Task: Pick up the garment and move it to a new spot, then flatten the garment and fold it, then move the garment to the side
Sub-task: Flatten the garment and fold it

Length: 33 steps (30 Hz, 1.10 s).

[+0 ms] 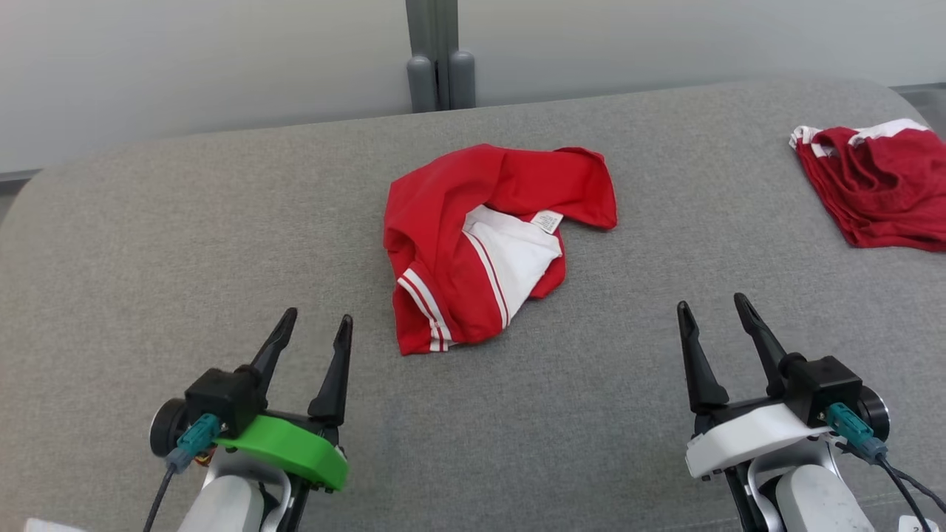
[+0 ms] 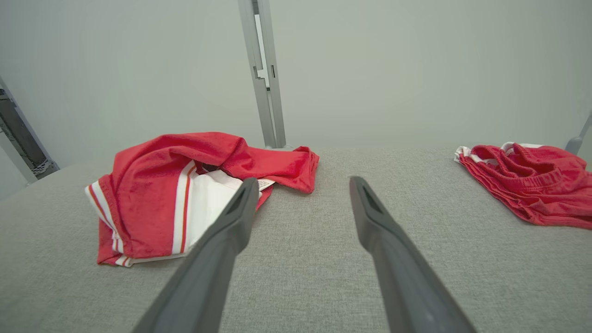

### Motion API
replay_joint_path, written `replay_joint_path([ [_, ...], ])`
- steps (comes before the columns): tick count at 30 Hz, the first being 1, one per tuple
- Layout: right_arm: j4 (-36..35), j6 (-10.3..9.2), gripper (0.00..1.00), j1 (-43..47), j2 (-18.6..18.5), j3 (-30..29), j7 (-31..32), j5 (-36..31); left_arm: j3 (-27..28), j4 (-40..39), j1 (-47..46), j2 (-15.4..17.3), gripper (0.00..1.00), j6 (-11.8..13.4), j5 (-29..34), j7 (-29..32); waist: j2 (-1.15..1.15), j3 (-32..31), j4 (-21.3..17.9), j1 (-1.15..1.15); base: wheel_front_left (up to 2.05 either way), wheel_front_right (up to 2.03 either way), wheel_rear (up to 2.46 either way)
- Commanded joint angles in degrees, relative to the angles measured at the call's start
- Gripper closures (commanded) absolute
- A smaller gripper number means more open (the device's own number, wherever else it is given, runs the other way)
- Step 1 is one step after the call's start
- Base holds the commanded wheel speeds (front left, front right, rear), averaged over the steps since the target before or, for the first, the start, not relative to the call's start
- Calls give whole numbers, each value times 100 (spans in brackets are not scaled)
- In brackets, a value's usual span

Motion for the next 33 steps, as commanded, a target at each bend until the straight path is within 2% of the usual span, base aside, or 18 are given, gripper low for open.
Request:
replay_joint_path([
  [1, -32, -9, 0, -90, -10, 16, -13, 12, -105, 66, -167, 5, 0, -14, -55, -2, 0, 264, -257, 0, 0, 0, 0],
  [8, -71, -9, 0, -252, -10, 10, -34, 43, -890, 477, -621, 24, 0, -13, -284, -1, 0, 603, -684, 0, 0, 0, 0],
  [12, -103, -9, 0, -305, -10, -6, -40, 55, -1127, 752, -838, 53, 0, -8, -496, -1, 0, 769, -886, 0, 0, 0, 0],
  [20, -157, -9, 0, -397, -9, 35, -49, 108, -1289, 1358, -1238, 68, 0, -8, -735, -2, 0, 1009, -1149, 0, 0, 0, 0],
  [24, -196, -9, 0, -405, -9, 33, -50, 119, -1401, 1787, -1487, 119, 0, -8, -577, -2, 0, 1066, -1217, 0, 0, 0, 0],
  [29, -233, -9, 0, -437, -9, 8, -51, 106, -1478, 2231, -1698, 34, 0, -8, -457, -1, 0, 1095, -1252, 0, 0, 0, 0],
  [30, -236, -9, 0, -440, -9, 5, -51, 103, -1485, 2322, -1728, 8, 5, -8, -465, -1, 0, 1097, -1253, 0, 0, 0, 0],
  [31, -241, -9, 0, -442, -9, 1, -51, 96, -1513, 2422, -1756, -15, 56, -8, -456, 2, 0, 1099, -1254, 0, 0, 0, 0],
  [32, -249, -9, 0, -442, -9, -1, -52, 93, -1525, 2487, -1789, -33, 82, -8, -447, 2, 0, 1101, -1252, 0, 0, 0, 0],
  [33, -256, -9, 0, -442, -9, 3, -52, 92, -1543, 2566, -1829, -45, 100, -8, -422, 3, 0, 1104, -1250, 0, 0, 0, 0],
])
